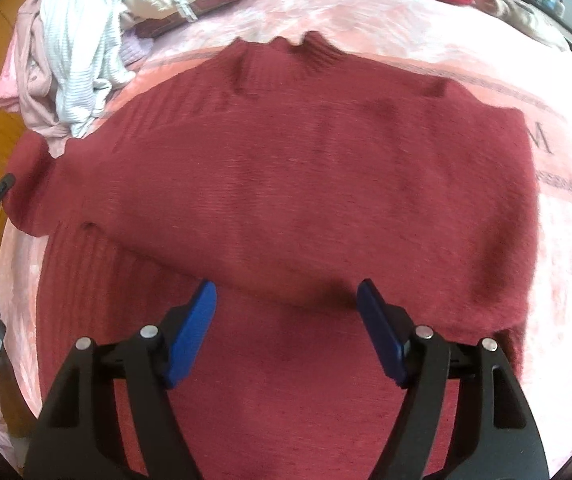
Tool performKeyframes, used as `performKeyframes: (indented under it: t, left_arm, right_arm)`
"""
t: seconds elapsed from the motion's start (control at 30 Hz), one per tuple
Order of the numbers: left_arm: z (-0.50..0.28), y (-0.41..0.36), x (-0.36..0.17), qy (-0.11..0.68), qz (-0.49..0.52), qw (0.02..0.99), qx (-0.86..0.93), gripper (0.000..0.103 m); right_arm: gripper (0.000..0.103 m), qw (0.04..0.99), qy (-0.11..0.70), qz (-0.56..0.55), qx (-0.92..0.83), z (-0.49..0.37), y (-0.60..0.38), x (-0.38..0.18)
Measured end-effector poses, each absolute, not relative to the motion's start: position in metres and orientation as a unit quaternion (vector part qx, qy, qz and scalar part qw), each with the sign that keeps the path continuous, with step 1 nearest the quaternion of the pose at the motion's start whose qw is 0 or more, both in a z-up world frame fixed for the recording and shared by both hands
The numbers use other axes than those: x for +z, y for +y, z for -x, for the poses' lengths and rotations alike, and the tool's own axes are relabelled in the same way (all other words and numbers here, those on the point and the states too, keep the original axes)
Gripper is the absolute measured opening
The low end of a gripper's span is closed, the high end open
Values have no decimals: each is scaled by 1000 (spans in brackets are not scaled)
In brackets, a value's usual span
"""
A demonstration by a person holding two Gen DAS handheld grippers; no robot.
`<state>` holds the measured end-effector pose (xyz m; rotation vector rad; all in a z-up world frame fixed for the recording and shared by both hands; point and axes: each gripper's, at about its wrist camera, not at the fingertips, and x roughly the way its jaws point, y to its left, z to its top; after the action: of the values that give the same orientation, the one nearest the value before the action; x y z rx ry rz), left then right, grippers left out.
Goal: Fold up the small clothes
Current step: 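Move the left tool to the other sleeve cuff and grasp it, then fold the held sleeve across the sweater body with the left tool, release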
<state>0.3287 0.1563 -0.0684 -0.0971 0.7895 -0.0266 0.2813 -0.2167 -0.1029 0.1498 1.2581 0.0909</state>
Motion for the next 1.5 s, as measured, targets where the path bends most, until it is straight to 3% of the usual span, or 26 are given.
performKeyframes:
  t: [0.53, 0.93, 1.1, 1.17, 1.2, 1.5]
  left_arm:
    - [-302, -11, -88, 400, -5, 905, -143, 14]
    - [-292, -61, -112, 432, -29, 884, -174, 16]
    - [-297, -48, -128, 476, 0, 861, -180, 28]
    - [-291, -37, -116, 482, -1, 858, -180, 53]
    - [-286, -27, -106, 479, -1, 859, -179, 56]
    - [-302, 58, -95, 497, -44, 865, -50, 56]
  right_arm:
    - [72, 805, 586, -85, 44, -263, -262, -105]
    - [72, 802, 588, -89, 45, -257, -272, -110]
    - [74, 799, 594, -82, 37, -261, -267, -112]
    - [75, 799, 596, -78, 32, -265, -263, -112]
    - [74, 798, 597, -77, 29, -266, -262, -111]
    - [73, 791, 604, -72, 67, -286, -198, -90]
